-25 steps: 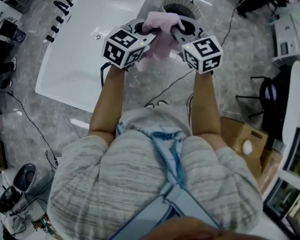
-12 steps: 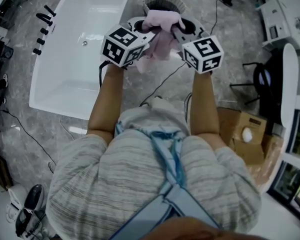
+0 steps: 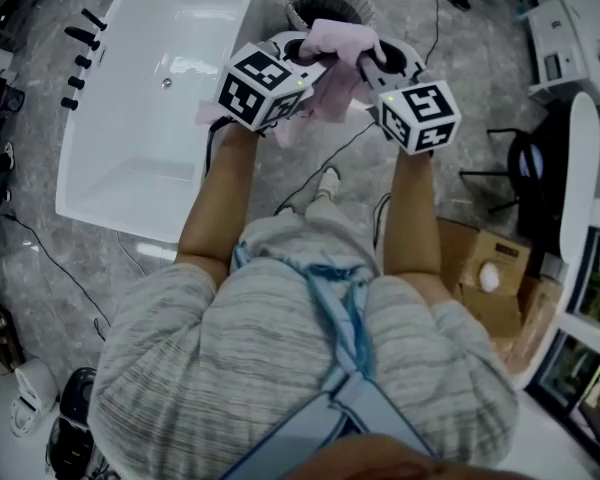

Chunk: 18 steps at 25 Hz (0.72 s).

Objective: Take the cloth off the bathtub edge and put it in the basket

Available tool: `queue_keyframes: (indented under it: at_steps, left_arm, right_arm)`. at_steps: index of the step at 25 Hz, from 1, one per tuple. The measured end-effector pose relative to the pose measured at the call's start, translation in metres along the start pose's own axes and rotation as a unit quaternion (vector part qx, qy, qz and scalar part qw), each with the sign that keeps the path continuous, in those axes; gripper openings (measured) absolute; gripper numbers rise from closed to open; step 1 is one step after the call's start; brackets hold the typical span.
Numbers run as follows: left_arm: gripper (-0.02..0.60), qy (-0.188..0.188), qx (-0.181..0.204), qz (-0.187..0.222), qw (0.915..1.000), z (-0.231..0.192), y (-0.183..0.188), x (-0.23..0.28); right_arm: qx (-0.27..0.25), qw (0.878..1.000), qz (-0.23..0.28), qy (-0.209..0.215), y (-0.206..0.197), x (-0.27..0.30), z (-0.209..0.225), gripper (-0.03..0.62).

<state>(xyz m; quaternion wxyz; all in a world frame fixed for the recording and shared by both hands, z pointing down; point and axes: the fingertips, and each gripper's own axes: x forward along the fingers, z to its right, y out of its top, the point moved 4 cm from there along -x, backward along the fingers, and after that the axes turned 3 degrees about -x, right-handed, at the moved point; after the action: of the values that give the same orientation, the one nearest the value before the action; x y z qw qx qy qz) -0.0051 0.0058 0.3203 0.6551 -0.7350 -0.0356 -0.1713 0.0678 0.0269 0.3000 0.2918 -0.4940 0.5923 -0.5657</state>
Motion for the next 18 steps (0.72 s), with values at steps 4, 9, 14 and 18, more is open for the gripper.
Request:
queue_keyframes:
  at_steps: [4, 9, 14, 18]
  left_arm:
    - [0.038, 0.003, -0.004, -0.001, 1.0, -0.017, 0.008, 0.019]
    - [0.038, 0.008, -0.01, -0.002, 0.9999, -0.036, 0.019, 0.048]
    - [0.038, 0.01, -0.014, 0.001, 0.9999, -0.048, 0.034, 0.081]
    - [0.038, 0.012, -0.019, 0.006, 0.9997, -0.058, 0.044, 0.106]
  right_arm:
    - [0.003, 1.0, 0.003, 0.003, -0.002, 0.014, 0.023, 0.026]
    - [0.005, 1.0, 0.002, 0.008, -0.006, 0.028, 0.057, 0.026]
    - [0.007, 1.0, 0.004, 0.007, -0.009, 0.034, 0.094, 0.026]
    - [0.009, 1.0, 0.007, 0.005, -0.011, 0.039, 0.123, 0.026]
